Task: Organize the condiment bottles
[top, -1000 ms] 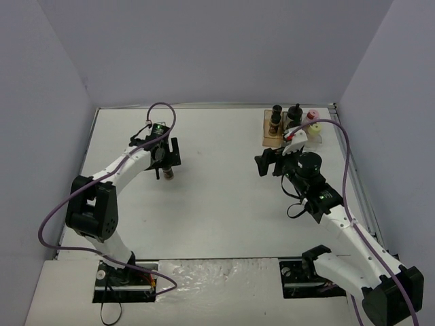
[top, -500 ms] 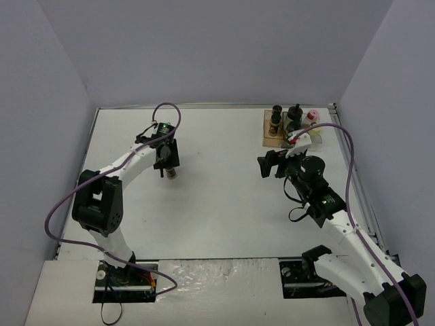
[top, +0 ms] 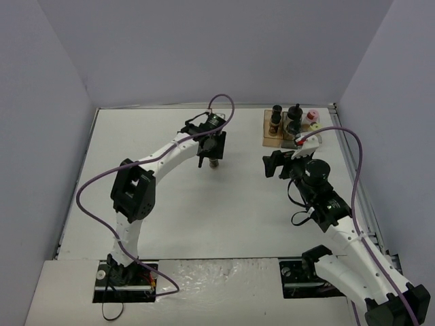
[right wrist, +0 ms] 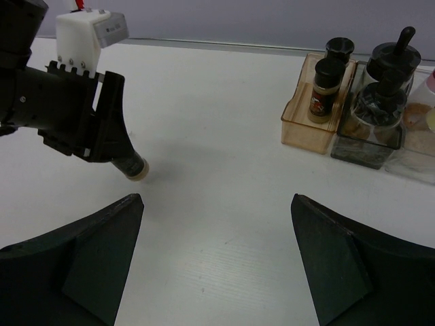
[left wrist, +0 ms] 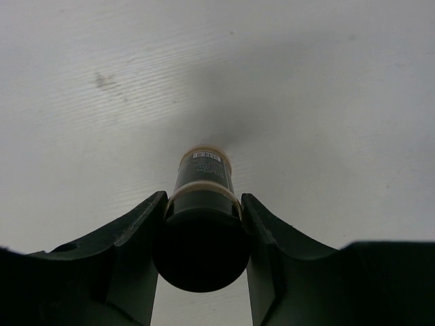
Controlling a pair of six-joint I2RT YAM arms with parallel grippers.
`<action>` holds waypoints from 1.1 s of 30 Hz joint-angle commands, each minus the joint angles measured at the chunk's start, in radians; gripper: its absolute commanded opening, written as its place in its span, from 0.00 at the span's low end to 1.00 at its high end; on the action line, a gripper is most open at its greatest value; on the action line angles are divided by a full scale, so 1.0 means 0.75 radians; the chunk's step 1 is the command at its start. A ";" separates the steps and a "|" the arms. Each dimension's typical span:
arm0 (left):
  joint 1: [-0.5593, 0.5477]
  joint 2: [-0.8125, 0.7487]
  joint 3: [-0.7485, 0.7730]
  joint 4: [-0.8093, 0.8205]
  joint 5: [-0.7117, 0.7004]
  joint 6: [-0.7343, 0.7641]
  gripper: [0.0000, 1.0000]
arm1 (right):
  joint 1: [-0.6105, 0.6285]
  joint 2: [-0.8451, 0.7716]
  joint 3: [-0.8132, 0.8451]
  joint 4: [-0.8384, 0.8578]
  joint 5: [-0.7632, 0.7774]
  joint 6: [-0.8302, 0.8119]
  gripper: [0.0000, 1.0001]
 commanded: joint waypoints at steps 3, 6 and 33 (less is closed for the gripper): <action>-0.118 0.029 0.161 -0.062 0.046 0.089 0.32 | 0.012 -0.025 0.021 0.065 0.083 0.030 0.87; -0.148 0.047 0.157 -0.038 0.059 0.104 0.34 | 0.011 -0.002 0.020 0.067 0.081 0.030 0.87; -0.127 -0.408 -0.001 0.073 -0.105 0.077 0.97 | 0.012 0.096 0.057 0.078 -0.050 0.000 0.88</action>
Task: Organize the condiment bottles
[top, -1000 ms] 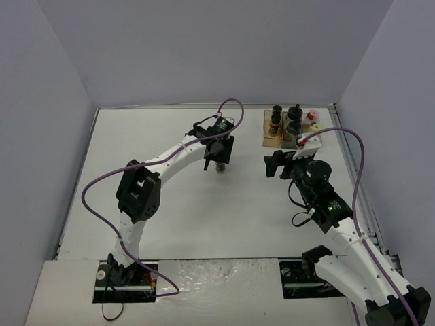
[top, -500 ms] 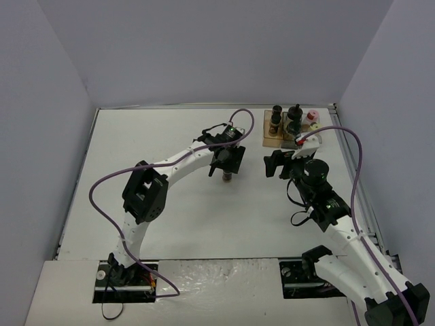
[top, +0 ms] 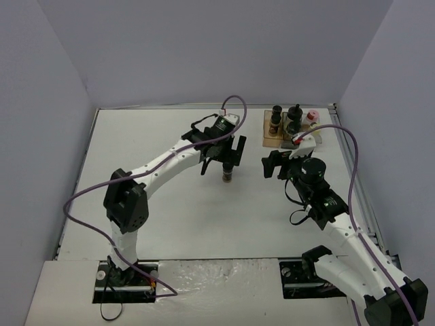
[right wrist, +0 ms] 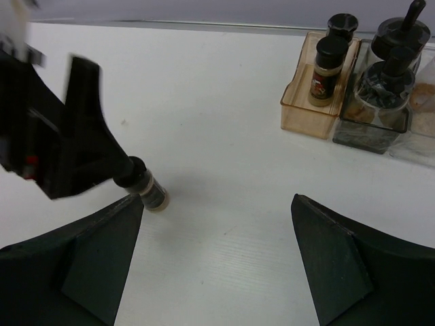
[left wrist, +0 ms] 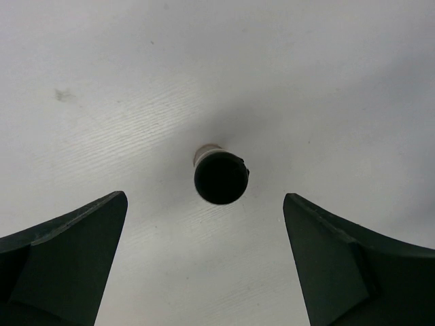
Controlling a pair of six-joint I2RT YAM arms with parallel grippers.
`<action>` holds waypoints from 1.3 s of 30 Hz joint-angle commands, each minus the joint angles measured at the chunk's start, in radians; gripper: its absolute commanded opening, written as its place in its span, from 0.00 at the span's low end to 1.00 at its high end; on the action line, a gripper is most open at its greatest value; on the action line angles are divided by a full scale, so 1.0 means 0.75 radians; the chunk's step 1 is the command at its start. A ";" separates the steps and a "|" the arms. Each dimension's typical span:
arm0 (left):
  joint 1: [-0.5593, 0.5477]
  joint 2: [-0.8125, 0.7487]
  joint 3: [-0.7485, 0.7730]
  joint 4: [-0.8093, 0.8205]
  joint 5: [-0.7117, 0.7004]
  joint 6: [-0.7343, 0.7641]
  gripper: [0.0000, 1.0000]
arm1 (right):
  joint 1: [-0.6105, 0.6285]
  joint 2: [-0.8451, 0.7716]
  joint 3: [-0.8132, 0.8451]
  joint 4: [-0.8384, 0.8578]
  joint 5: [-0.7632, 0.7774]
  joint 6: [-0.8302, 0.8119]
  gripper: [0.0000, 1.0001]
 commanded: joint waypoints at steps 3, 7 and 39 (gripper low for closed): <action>0.112 -0.424 -0.080 0.074 -0.207 0.006 0.97 | 0.014 0.137 0.072 0.119 -0.136 -0.029 0.88; 0.271 -0.671 -0.283 0.134 -0.264 0.010 0.97 | 0.035 0.311 0.115 0.152 -0.183 -0.035 0.88; 0.629 -1.292 -0.967 0.311 -0.380 0.202 0.97 | 0.295 1.112 0.417 0.359 -0.184 -0.131 0.39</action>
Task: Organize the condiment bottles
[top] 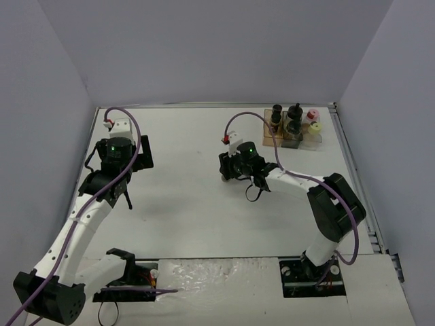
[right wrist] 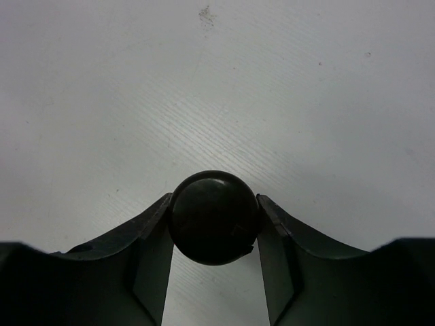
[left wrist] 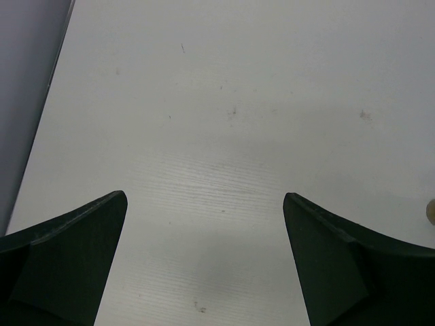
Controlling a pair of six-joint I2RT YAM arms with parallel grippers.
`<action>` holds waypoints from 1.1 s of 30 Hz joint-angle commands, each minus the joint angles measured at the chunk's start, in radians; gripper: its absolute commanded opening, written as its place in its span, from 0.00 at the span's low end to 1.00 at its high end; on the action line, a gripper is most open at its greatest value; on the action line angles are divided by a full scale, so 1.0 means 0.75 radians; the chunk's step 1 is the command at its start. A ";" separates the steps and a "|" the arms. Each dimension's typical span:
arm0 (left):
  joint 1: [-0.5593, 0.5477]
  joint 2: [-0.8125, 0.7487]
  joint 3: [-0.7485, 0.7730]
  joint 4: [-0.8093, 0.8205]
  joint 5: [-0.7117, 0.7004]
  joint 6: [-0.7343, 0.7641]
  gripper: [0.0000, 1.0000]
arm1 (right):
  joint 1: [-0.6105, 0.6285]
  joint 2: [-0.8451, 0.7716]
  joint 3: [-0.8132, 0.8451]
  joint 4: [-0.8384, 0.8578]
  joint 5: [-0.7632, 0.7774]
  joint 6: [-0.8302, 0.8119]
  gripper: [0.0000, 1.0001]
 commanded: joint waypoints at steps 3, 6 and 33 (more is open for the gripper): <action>-0.006 -0.038 0.033 0.092 -0.023 0.027 0.97 | 0.010 -0.029 0.053 0.082 0.043 -0.003 0.29; -0.010 -0.043 0.031 0.093 -0.021 0.029 0.97 | 0.003 -0.058 0.060 0.068 0.070 -0.014 0.21; -0.022 -0.068 0.023 0.097 -0.037 0.051 0.97 | -0.573 0.169 0.627 -0.046 0.304 0.048 0.18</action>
